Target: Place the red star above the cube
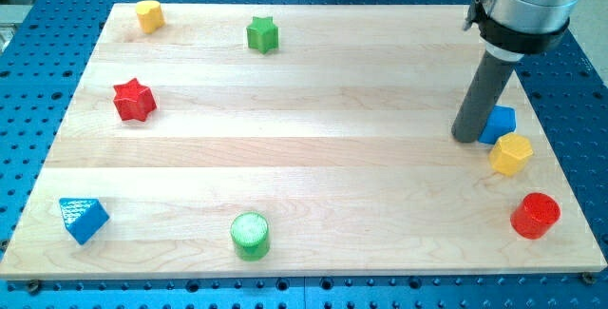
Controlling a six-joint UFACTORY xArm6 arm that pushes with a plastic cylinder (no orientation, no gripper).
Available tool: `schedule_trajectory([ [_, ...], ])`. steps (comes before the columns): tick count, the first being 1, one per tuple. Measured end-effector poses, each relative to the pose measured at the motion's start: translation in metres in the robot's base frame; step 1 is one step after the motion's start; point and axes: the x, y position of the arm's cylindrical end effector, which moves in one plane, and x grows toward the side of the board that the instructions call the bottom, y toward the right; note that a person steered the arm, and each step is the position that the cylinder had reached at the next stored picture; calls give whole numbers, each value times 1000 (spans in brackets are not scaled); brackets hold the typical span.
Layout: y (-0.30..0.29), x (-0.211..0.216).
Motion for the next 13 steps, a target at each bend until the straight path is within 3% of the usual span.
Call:
schedule_trajectory([
  [1,-12,4],
  [3,21,9],
  [5,-54,16],
  [6,-132,-7],
  [7,-223,8],
  [8,-357,35],
  [9,-454,-12],
  [10,-468,-51],
  [11,-348,-77],
  [12,-279,-81],
  [13,-368,-87],
])
